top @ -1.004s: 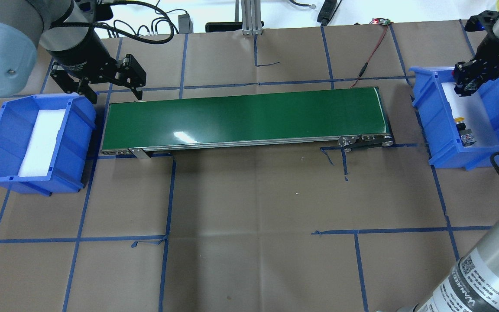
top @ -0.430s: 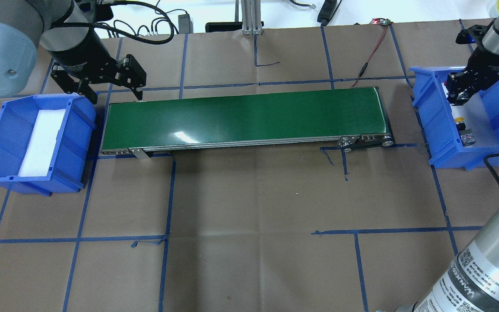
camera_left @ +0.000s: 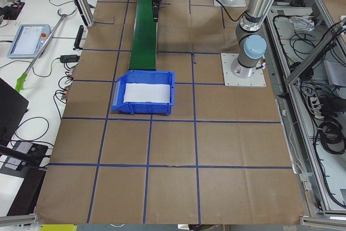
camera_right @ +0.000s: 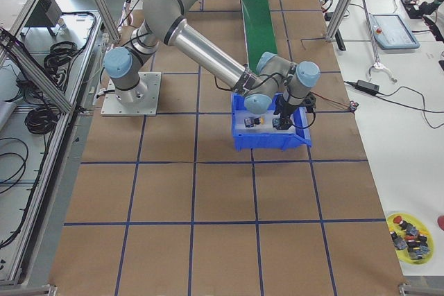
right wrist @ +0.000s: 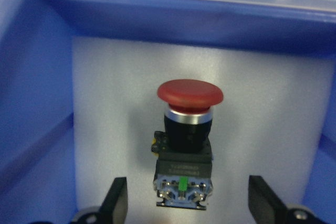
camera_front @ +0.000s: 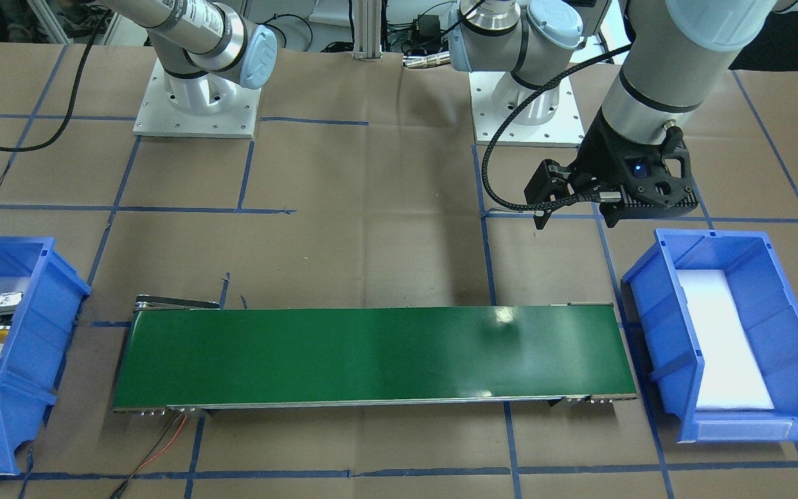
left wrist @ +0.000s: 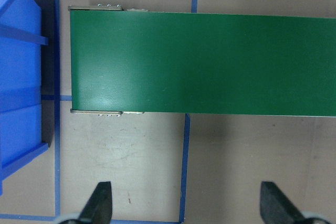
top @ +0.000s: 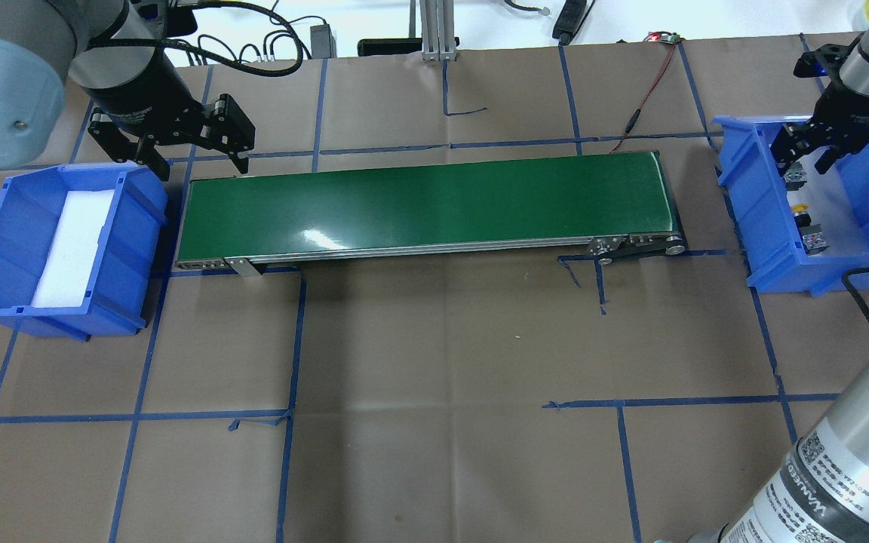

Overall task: Transport two buttons from left to right
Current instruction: 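Release the red button in the bin and raise the right gripper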

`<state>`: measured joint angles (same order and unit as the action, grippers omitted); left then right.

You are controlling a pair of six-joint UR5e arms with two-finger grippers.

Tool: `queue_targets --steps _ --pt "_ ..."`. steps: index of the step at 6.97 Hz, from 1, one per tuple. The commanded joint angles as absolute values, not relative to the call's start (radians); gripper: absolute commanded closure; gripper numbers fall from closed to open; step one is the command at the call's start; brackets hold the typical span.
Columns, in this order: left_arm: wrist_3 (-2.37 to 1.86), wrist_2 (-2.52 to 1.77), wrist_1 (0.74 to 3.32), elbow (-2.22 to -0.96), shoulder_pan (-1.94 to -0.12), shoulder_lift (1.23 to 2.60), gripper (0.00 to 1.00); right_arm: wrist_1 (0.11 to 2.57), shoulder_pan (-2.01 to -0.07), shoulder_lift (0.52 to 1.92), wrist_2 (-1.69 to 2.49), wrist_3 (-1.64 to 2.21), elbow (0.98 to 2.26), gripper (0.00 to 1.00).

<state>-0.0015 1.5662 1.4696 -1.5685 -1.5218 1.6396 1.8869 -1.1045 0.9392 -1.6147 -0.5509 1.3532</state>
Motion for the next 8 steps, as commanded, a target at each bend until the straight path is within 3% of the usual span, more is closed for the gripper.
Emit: queue_targets --steps 1,4,8 --pt "-0.002 1.566 1.47 -1.568 -1.522 1.638 0.0 1.873 -1.104 0.989 -1.615 -0.546 1.335 0.0" --pt "-0.002 1.566 1.47 -1.568 -1.522 1.64 0.0 1.757 -1.175 1.199 -1.611 -0.383 1.328 0.0" --pt "-0.002 1.568 1.47 -1.568 -1.522 1.638 0.0 1.528 -1.527 1.483 -1.603 0.002 1.406 0.0"
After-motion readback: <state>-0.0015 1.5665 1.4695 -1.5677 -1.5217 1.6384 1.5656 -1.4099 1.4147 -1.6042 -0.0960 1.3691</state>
